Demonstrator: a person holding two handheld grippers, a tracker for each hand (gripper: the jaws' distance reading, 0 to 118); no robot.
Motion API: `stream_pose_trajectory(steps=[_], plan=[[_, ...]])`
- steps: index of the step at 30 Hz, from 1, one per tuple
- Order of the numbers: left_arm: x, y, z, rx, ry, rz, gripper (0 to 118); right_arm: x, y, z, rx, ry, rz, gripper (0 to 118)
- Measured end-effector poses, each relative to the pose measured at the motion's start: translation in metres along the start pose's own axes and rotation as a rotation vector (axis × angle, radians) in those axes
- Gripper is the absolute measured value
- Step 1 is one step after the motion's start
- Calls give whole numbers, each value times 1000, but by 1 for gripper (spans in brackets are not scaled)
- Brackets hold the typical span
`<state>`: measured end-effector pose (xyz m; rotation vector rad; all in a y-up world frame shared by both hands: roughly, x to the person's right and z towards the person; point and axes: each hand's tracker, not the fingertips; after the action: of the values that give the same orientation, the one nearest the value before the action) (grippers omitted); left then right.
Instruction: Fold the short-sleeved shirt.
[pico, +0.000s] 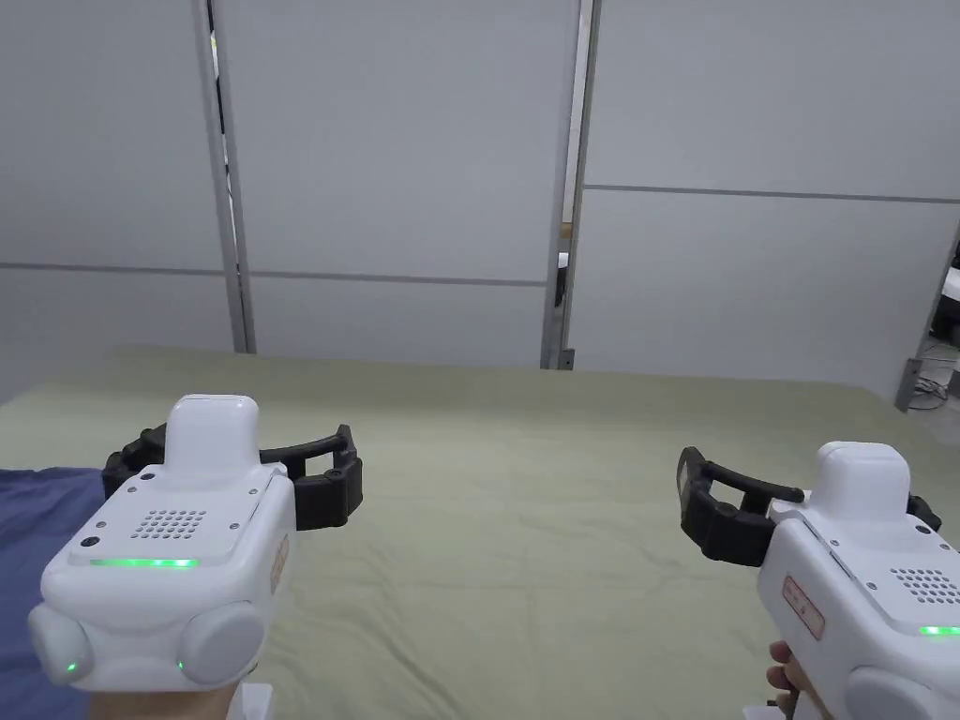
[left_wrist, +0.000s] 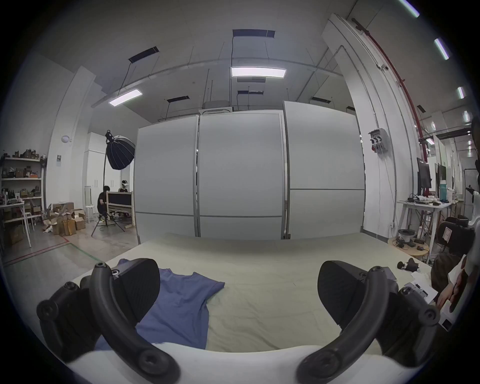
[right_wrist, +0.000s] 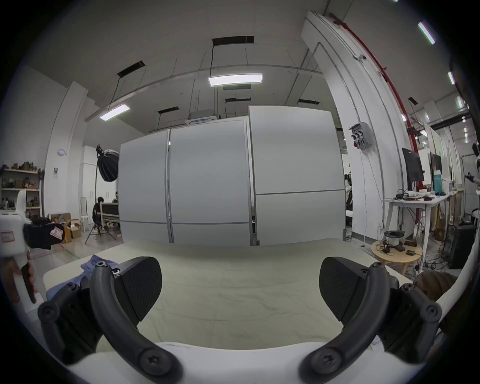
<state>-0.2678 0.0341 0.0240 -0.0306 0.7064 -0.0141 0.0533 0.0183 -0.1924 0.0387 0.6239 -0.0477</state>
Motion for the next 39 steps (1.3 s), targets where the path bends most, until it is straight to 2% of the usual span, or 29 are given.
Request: stream_pose_trajectory(steps=[10, 13, 21, 25, 32, 35, 38, 39], plan=[[1, -5, 1, 21, -26, 3, 118, -8, 0, -3, 14, 37, 45, 118], [1, -4, 3, 42, -9, -7, 118, -10, 1, -4, 4, 56, 37, 118], [5, -2, 5, 41, -17, -58, 118, -11, -3, -2, 56, 21, 37, 118], [6, -5, 5, 29, -25, -31, 118, -8, -2, -3, 40, 33, 9, 118], [5, -6, 5, 37, -18, -30, 118, -9, 0, -4, 27, 21, 32, 118], [4, -6, 8, 51, -25, -26, 118, -7, 2, -4, 18, 29, 3, 118], [4, -5, 8, 39, -38, -29, 118, -7, 3, -2, 25, -4, 0, 118], [4, -5, 9, 30, -54, -36, 114, -8, 3, -2, 7, -4, 9, 118]])
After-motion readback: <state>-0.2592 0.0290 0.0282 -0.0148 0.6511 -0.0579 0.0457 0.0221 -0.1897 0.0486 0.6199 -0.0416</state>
